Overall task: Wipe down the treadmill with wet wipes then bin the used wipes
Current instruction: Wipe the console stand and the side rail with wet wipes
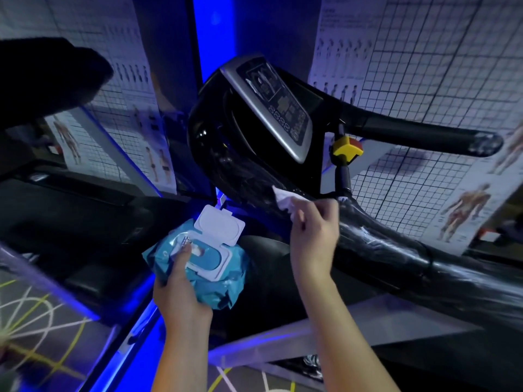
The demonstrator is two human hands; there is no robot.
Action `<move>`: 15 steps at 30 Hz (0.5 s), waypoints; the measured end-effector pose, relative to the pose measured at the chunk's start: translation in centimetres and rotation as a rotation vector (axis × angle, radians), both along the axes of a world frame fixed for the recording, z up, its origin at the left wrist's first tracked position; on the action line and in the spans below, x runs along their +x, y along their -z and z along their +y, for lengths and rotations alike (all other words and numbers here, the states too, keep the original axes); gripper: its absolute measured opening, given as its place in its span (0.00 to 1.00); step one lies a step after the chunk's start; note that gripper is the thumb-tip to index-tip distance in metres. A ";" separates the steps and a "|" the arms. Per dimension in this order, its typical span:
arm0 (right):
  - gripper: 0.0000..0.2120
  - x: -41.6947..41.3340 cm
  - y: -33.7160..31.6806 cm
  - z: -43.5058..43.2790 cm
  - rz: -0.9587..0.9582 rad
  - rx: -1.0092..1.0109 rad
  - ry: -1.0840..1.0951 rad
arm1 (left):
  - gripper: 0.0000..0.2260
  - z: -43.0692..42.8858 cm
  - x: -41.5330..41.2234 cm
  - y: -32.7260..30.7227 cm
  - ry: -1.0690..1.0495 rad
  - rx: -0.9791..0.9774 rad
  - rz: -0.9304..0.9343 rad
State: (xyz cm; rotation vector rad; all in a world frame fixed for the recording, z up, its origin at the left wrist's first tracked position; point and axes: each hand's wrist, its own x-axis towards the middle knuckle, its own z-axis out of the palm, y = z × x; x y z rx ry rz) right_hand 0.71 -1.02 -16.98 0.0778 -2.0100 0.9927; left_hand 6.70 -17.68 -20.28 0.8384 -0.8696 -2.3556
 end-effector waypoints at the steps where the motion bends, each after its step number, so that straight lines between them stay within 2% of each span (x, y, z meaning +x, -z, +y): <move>1: 0.13 -0.5 -0.5 -0.7 -0.020 0.029 -0.032 | 0.17 0.0 0.0 -0.1 0.014 -0.002 0.003; 6: 0.12 0.3 0.0 0.5 -0.107 0.026 0.005 | 0.17 0.4 -0.5 -0.9 0.037 -0.019 0.017; 10: 0.04 2.7 1.3 3.8 -0.233 -0.020 0.135 | 0.18 0.8 -0.8 -0.9 0.044 -0.017 0.028; 15: 0.04 1.5 0.1 1.3 -0.340 -0.121 0.049 | 0.18 1.8 -0.5 -1.0 0.034 -0.040 0.021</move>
